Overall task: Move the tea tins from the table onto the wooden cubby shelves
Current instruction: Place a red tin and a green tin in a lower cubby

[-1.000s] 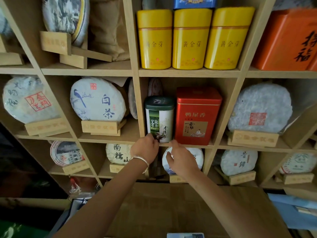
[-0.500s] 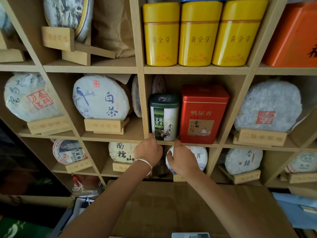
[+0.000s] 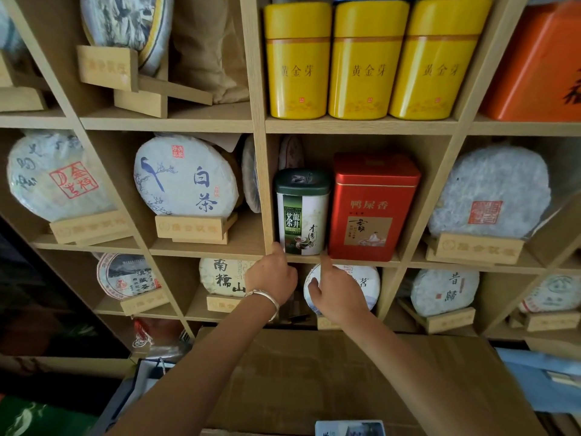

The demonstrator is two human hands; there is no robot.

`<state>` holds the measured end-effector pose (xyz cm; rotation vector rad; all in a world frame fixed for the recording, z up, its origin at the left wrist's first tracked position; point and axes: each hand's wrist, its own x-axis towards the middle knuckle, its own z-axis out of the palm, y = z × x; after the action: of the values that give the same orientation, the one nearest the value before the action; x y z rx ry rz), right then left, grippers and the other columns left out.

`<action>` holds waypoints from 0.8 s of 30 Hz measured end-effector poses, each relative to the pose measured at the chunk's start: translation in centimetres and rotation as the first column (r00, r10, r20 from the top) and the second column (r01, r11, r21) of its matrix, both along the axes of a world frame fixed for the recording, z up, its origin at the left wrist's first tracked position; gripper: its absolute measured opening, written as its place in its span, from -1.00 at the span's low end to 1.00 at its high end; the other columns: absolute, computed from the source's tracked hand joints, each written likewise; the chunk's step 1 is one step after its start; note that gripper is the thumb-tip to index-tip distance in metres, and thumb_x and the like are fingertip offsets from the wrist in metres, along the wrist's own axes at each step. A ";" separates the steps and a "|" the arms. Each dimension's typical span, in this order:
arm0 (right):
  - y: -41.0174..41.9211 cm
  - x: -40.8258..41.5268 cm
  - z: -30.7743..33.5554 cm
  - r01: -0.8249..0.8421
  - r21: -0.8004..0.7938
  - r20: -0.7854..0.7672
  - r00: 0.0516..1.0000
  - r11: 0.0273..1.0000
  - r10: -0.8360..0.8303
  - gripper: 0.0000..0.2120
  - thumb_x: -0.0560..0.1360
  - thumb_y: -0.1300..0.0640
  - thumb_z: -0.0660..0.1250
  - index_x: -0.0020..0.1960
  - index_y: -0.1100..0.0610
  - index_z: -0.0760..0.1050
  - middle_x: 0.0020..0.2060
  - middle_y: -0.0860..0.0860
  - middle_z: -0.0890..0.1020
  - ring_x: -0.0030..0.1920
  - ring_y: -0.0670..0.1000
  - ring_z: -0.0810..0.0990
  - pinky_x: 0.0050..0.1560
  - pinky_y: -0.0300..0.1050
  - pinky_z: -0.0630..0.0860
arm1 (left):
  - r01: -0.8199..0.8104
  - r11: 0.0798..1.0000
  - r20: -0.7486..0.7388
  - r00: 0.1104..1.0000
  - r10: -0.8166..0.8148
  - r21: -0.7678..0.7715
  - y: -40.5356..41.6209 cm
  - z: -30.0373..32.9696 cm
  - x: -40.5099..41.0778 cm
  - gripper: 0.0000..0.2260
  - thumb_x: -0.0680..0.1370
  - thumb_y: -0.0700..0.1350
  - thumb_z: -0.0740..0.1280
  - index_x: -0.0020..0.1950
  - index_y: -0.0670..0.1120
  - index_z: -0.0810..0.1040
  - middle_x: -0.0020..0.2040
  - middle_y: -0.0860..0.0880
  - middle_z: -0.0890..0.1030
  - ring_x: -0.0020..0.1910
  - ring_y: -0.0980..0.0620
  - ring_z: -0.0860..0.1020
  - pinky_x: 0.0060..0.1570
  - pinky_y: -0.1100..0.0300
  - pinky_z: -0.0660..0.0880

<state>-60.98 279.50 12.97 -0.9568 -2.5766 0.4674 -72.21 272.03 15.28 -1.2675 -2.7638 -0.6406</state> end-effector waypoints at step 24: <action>-6.3 21.9 7.0 0.577 0.235 0.153 0.772 0.782 -0.617 -0.68 0.54 0.04 0.20 0.22 0.17 0.33 0.09 0.16 0.48 0.03 0.22 0.57 -0.21 -0.05 0.35 | 0.791 0.606 -0.102 0.598 -0.795 -0.081 1.8 4.9 17.8 -0.75 0.52 -0.04 0.21 0.09 -0.14 0.53 0.06 -0.17 0.59 0.05 -0.21 0.55 -0.06 0.04 0.51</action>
<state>-39.05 273.17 19.96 -1.7545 -2.2437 -0.0542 -54.45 273.86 20.23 -2.4662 -1.9652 -0.4912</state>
